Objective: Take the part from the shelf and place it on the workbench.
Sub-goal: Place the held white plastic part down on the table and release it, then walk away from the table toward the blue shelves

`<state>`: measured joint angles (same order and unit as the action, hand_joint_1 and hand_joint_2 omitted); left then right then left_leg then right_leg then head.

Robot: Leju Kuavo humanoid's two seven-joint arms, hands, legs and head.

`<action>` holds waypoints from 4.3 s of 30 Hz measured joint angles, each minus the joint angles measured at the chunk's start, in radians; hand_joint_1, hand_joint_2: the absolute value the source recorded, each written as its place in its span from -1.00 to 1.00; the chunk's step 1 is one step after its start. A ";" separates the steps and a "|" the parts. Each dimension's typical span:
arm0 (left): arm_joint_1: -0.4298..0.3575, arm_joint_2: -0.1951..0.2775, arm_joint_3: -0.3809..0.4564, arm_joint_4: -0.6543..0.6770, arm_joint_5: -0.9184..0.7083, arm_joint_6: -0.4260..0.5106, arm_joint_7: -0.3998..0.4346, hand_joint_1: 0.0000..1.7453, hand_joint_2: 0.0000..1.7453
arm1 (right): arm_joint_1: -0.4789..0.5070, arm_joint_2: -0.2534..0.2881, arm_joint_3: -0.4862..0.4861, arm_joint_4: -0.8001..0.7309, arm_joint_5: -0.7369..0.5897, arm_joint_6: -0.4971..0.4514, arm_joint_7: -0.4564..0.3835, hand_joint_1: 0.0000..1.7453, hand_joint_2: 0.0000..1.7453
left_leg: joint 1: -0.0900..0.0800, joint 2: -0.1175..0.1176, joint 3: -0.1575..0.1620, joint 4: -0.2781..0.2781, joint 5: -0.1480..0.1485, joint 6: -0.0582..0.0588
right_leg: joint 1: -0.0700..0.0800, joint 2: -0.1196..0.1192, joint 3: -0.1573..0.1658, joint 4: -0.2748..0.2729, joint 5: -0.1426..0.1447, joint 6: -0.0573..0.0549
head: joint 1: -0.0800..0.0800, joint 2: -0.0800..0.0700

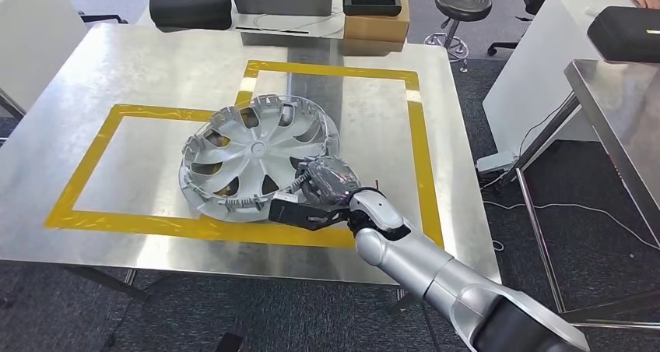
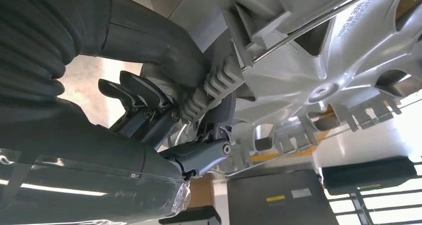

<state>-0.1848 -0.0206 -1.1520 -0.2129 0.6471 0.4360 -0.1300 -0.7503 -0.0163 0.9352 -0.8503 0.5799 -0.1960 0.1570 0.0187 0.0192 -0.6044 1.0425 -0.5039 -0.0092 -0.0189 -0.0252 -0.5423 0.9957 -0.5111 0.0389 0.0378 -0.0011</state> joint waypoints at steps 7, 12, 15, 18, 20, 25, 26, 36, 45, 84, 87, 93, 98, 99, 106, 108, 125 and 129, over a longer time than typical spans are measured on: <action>0.005 0.004 -0.004 0.000 0.001 -0.001 0.000 -1.00 1.00 | -0.003 0.010 0.011 0.075 -0.030 -0.001 -0.007 1.00 1.00 | 0.000 -0.006 0.000 0.000 0.000 -0.001 | 0.000 -0.002 0.000 0.000 0.000 0.000 | 0.000 0.000; 0.007 0.007 -0.005 0.000 0.000 -0.002 -0.001 -1.00 1.00 | -0.003 0.010 0.014 0.104 -0.044 -0.005 0.010 1.00 1.00 | 0.000 -0.010 0.000 0.000 0.001 -0.001 | 0.000 -0.004 0.000 0.000 0.000 0.000 | -0.001 0.000; 0.007 0.007 -0.006 0.000 -0.001 -0.003 -0.002 -1.00 1.00 | -0.003 0.010 0.014 0.109 -0.048 -0.008 0.019 1.00 1.00 | 0.000 -0.010 0.000 0.000 0.001 -0.001 | 0.000 -0.004 0.000 0.000 0.000 0.000 | -0.001 0.000; 0.007 0.007 -0.008 0.000 -0.002 -0.004 -0.002 -1.00 1.00 | -0.003 0.008 0.014 0.117 -0.054 -0.018 0.035 1.00 1.00 | 0.000 -0.012 0.000 0.000 0.001 -0.002 | 0.000 -0.005 0.000 0.000 0.000 0.000 | -0.001 0.000; 0.007 0.008 -0.015 0.000 -0.008 -0.008 0.000 -1.00 1.00 | -0.014 -0.009 0.012 0.164 -0.070 -0.065 0.077 1.00 1.00 | 0.000 -0.017 0.000 0.000 0.002 -0.002 | 0.000 -0.007 0.001 0.000 0.000 0.000 | -0.001 0.000; 0.007 0.008 -0.025 0.000 -0.041 -0.016 -0.004 -1.00 1.00 | -0.036 -0.077 -0.003 0.261 -0.078 -0.167 0.148 1.00 1.00 | -0.001 -0.026 -0.001 0.000 0.003 -0.002 | -0.001 -0.014 0.004 -0.001 -0.001 0.001 | 0.000 0.000; 0.007 0.008 -0.027 0.000 -0.048 -0.016 -0.010 -1.00 1.00 | -0.038 -0.088 -0.007 0.270 -0.077 -0.170 0.152 1.00 1.00 | -0.001 -0.026 -0.001 0.000 0.003 -0.002 | -0.001 -0.015 0.004 -0.001 -0.001 0.001 | 0.000 0.000; 0.006 0.007 -0.045 0.000 -0.059 -0.021 -0.019 -1.00 1.00 | -0.035 -0.137 -0.016 0.311 -0.082 -0.155 0.159 1.00 1.00 | 0.000 -0.023 0.001 0.000 0.003 -0.002 | -0.001 -0.014 0.004 -0.001 -0.001 0.001 | 0.000 0.000; 0.006 0.005 -0.046 0.000 -0.060 -0.032 -0.023 -1.00 1.00 | -0.034 -0.137 -0.017 0.323 -0.090 -0.149 0.144 1.00 1.00 | 0.000 -0.021 0.004 0.000 0.003 -0.002 | -0.001 -0.014 0.007 -0.001 -0.001 0.001 | 0.000 0.000; 0.044 0.016 -0.043 0.000 0.003 -0.027 -0.083 -1.00 1.00 | 0.107 -0.240 -0.259 -0.580 -0.802 -0.275 -0.143 -1.00 1.00 | -0.001 -0.021 0.008 0.000 0.002 -0.001 | -0.001 -0.008 0.009 -0.001 0.000 0.002 | 0.000 0.000; 0.056 0.017 -0.043 0.000 0.017 -0.023 -0.093 -1.00 1.00 | 0.135 -0.273 -0.303 -0.770 -0.861 -0.284 -0.164 -1.00 1.00 | -0.001 -0.025 0.008 0.000 0.002 -0.001 | -0.002 -0.011 0.010 -0.001 -0.002 0.003 | 0.000 0.000; 0.066 0.017 -0.036 0.000 0.050 -0.011 -0.104 -1.00 1.00 | 0.240 -0.307 -0.376 -1.074 -1.011 -0.241 -0.325 -1.00 1.00 | -0.001 -0.037 0.009 0.000 0.002 -0.001 | -0.002 -0.020 0.012 -0.002 -0.006 0.006 | -0.001 0.000; 0.072 0.020 -0.019 0.001 0.062 -0.008 -0.103 -1.00 1.00 | 0.401 -0.308 -0.399 -1.271 -1.041 -0.169 -0.469 -1.00 1.00 | 0.000 -0.038 0.010 0.000 0.001 -0.003 | -0.002 -0.023 0.014 -0.002 -0.008 0.004 | -0.001 0.000; 0.072 0.020 -0.018 0.001 0.062 -0.009 -0.102 -1.00 1.00 | 0.432 -0.307 -0.403 -1.295 -1.040 -0.153 -0.495 -1.00 1.00 | 0.000 -0.038 0.010 0.000 0.000 -0.003 | -0.002 -0.023 0.014 -0.002 -0.009 0.003 | -0.001 0.000; 0.073 0.023 -0.016 0.001 0.060 -0.014 -0.093 -1.00 -0.50 | 0.554 -0.306 -0.416 -1.414 -1.025 -0.119 -0.542 -1.00 1.00 | 0.000 -0.028 0.011 0.000 0.000 -0.003 | -0.002 -0.020 0.014 -0.002 -0.009 0.002 | -0.002 0.000; 0.073 0.023 -0.016 0.001 0.059 -0.016 -0.090 -1.00 -1.00 | 0.575 -0.305 -0.416 -1.435 -1.018 -0.114 -0.541 -1.00 1.00 | -0.001 -0.025 0.011 0.000 -0.001 -0.003 | -0.002 -0.019 0.014 -0.002 -0.009 0.002 | -0.002 0.000; 0.072 0.024 -0.009 0.001 0.063 -0.056 -0.083 -1.00 -1.00 | 0.683 -0.304 -0.437 -1.463 -1.015 -0.122 -0.530 -1.00 1.00 | -0.001 -0.014 0.013 0.000 -0.003 -0.001 | -0.002 -0.011 0.015 -0.002 -0.009 0.002 | -0.002 0.000; 0.071 0.024 -0.009 0.001 0.061 -0.056 -0.075 -1.00 -1.00 | 0.689 -0.303 -0.441 -1.464 -1.019 -0.122 -0.530 -1.00 1.00 | -0.006 -0.012 0.013 0.002 -0.006 0.003 | -0.005 -0.010 0.015 -0.004 -0.006 0.007 | -0.003 0.000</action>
<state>-0.1135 0.0038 -1.1612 -0.2121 0.7080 0.3804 -0.2052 -0.0615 -0.3197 0.4945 -2.3140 -0.4394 -0.3182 -0.3731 0.0132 0.0071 -0.5917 1.0447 -0.5100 -0.0065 -0.0236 -0.0347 -0.5275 0.9912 -0.5174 0.0460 0.0346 -0.0011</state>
